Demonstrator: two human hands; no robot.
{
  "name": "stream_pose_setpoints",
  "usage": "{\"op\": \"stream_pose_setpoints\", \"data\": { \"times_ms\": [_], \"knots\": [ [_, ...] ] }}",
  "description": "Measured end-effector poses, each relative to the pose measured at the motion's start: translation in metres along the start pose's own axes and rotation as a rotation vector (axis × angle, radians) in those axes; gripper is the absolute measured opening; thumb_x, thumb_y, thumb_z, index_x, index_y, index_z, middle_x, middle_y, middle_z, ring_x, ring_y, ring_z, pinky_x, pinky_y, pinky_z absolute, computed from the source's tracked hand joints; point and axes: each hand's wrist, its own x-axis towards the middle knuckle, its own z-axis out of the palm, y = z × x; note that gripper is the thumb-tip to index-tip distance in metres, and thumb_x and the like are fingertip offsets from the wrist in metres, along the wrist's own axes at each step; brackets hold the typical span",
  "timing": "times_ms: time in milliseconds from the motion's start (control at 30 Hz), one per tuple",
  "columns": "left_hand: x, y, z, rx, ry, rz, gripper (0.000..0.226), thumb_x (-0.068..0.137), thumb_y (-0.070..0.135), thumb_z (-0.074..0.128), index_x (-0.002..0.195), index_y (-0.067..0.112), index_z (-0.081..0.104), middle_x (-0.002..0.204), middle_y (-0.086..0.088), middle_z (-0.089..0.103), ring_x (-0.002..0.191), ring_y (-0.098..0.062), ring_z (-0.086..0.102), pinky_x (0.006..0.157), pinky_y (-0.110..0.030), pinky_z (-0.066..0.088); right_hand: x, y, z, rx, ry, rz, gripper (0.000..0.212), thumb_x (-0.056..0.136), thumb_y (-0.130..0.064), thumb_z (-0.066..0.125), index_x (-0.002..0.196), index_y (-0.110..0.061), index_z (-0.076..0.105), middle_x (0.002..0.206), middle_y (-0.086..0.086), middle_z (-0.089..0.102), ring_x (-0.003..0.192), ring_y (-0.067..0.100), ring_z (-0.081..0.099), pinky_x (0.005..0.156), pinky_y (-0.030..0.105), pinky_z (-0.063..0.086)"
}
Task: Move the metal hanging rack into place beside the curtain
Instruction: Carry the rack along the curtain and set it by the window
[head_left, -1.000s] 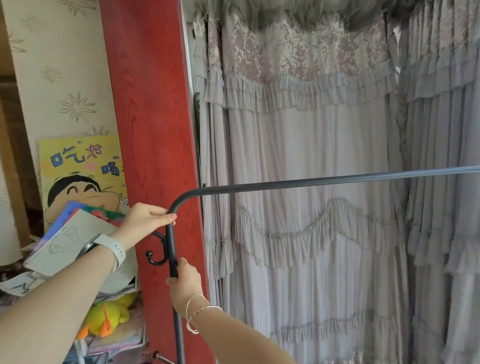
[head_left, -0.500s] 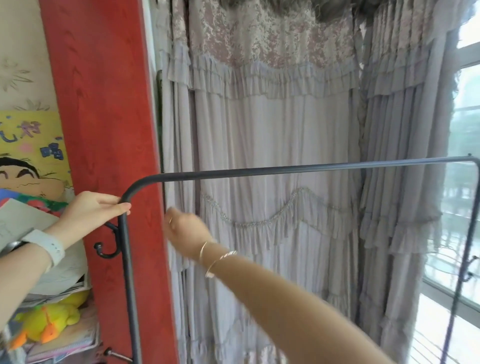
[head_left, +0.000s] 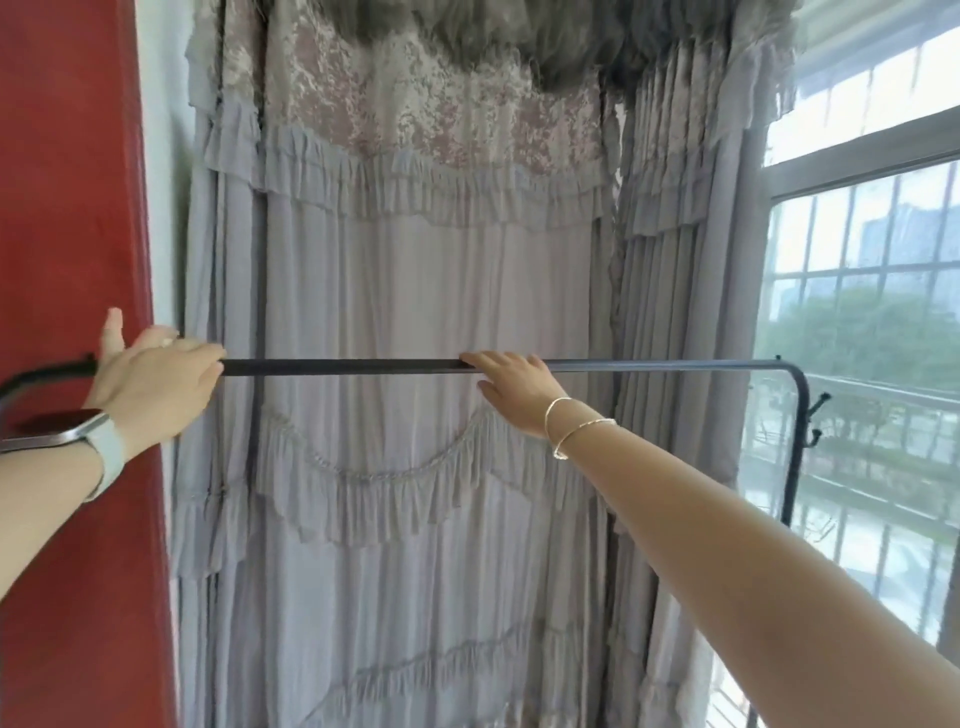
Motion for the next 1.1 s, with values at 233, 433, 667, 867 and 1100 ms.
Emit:
{"op": "stream_pose_setpoints", "data": {
  "times_ms": [233, 433, 667, 867, 1100],
  "knots": [
    [0.03, 0.142, 0.017, 0.045, 0.015, 0.255, 0.034, 0.093, 0.044, 0.038, 0.077, 0.019, 0.054, 0.07, -0.004, 0.065, 0.079, -0.03, 0.062, 0.092, -0.052, 0.035, -0.023, 0.123, 0.004, 0.019, 0.026, 0.309, 0.039, 0.096, -0.019, 0.037, 0.134, -0.018, 0.046, 0.136, 0.004, 0.053, 0.128, 0.025, 0.044, 0.107, 0.048, 0.034],
    [0.061, 0.277, 0.038, -0.161, 0.043, 0.379, 0.039, 0.094, 0.044, 0.041, 0.068, 0.016, 0.045, 0.059, 0.001, 0.05, 0.061, -0.028, 0.052, 0.052, -0.034, 0.032, -0.102, 0.268, 0.012, 0.055, 0.213, 0.865, 0.04, 0.096, -0.011, 0.042, 0.135, -0.007, 0.04, 0.138, 0.017, 0.045, 0.126, 0.036, 0.043, 0.099, 0.049, 0.044],
    [0.104, 0.434, 0.071, -0.157, 0.035, 0.478, 0.038, 0.094, 0.051, 0.031, 0.075, 0.019, 0.038, 0.069, 0.004, 0.05, 0.062, -0.025, 0.054, 0.051, -0.033, 0.033, -0.162, 0.424, 0.037, 0.298, 0.235, 1.244, 0.051, 0.094, -0.014, 0.054, 0.136, 0.007, 0.034, 0.129, 0.027, 0.049, 0.114, 0.037, 0.054, 0.094, 0.041, 0.048],
    [0.128, 0.587, 0.085, -0.125, 0.023, 0.537, 0.04, 0.096, 0.049, 0.027, 0.081, 0.015, 0.04, 0.075, -0.003, 0.06, 0.063, -0.028, 0.057, 0.051, -0.032, 0.032, -0.166, 0.499, 0.076, 0.463, 0.09, 1.13, 0.024, 0.091, -0.015, 0.054, 0.112, -0.005, 0.046, 0.091, 0.017, 0.052, 0.077, 0.026, 0.052, 0.068, 0.039, 0.049],
    [0.153, 0.721, 0.095, -0.105, -0.045, 0.567, 0.043, 0.098, 0.045, 0.03, 0.101, 0.008, 0.052, 0.094, -0.01, 0.068, 0.082, -0.033, 0.064, 0.059, -0.033, 0.036, -0.154, 0.524, 0.115, 0.49, 0.163, 1.108, 0.04, 0.093, -0.014, 0.055, 0.125, 0.003, 0.04, 0.128, 0.022, 0.048, 0.104, 0.032, 0.056, 0.082, 0.034, 0.046]
  ]
}}
